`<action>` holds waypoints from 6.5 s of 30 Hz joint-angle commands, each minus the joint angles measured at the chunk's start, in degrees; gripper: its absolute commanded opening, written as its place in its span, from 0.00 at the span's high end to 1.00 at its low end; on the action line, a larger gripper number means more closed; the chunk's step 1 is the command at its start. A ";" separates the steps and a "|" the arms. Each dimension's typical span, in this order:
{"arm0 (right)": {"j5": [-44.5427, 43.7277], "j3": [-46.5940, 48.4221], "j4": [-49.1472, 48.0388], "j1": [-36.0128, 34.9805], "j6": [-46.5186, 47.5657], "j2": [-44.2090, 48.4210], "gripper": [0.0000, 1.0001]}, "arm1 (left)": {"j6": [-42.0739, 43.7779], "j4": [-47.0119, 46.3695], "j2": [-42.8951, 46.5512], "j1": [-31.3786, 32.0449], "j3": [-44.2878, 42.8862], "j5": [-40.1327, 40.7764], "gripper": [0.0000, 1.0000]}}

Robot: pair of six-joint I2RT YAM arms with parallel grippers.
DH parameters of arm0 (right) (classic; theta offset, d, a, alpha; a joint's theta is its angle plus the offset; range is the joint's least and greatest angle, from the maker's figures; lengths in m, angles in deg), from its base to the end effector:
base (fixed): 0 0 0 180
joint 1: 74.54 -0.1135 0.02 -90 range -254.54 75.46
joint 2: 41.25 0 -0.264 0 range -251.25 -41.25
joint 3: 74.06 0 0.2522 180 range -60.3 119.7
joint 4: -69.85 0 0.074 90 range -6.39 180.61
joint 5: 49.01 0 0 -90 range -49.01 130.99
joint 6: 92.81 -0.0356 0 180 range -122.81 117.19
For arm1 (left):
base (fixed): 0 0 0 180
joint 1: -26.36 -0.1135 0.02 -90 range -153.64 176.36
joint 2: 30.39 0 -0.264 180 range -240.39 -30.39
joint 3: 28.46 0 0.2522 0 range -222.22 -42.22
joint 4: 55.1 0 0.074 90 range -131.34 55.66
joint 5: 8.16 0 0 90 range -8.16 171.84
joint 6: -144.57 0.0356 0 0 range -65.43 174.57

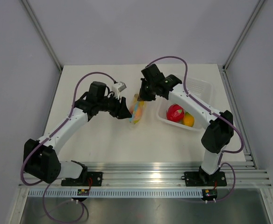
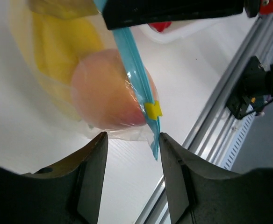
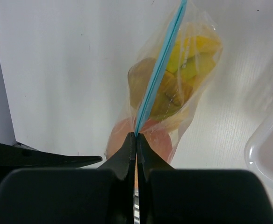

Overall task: Place the food in the zip-top bag and seal the zipper
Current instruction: Zip the zipper food storage bag at the center of the board, then place the zipper food storage bag at the center of the board, then reset both arms

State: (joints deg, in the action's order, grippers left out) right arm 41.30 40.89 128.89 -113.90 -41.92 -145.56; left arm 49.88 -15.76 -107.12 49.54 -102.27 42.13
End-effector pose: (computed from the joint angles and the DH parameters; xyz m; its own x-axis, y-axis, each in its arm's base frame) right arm 0.3137 0.2576 0.3339 -0.8504 0.1183 -0.5126 -0.1295 0.8973 0.4220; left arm 0.2542 -0.1336 0.2894 -0.6764 0.2212 -0.7025 0.6845 0.5410 -0.4887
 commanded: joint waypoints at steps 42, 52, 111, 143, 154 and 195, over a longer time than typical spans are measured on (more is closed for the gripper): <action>-3.48 14.48 8.69 0.15 -4.39 -6.34 1.00 | -10.52 5.35 -4.31 23.67 -13.25 50.60 0.67; -3.48 13.42 7.81 0.24 -4.39 -5.90 1.00 | -10.43 5.79 -5.54 24.11 -14.21 51.39 1.00; -0.93 14.13 0.43 12.37 -2.20 -8.28 1.00 | -12.71 4.92 -0.78 24.02 0.55 40.05 1.00; 4.52 11.58 -2.73 12.37 -1.23 -7.84 1.00 | -21.50 3.85 12.13 2.67 -2.96 34.51 0.30; 7.94 9.21 -5.46 12.46 0.00 -6.43 1.00 | -24.14 4.65 12.83 0.46 -2.88 37.33 0.30; -29.58 -15.13 0.08 14.04 11.26 25.90 0.01 | -19.30 5.80 13.88 -0.86 -10.70 40.67 0.15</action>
State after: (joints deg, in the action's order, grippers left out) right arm 15.97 28.87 133.87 -99.89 -29.20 -124.51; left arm 29.58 -7.54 -94.92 48.99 -110.75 81.67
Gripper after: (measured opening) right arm 0.993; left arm 0.843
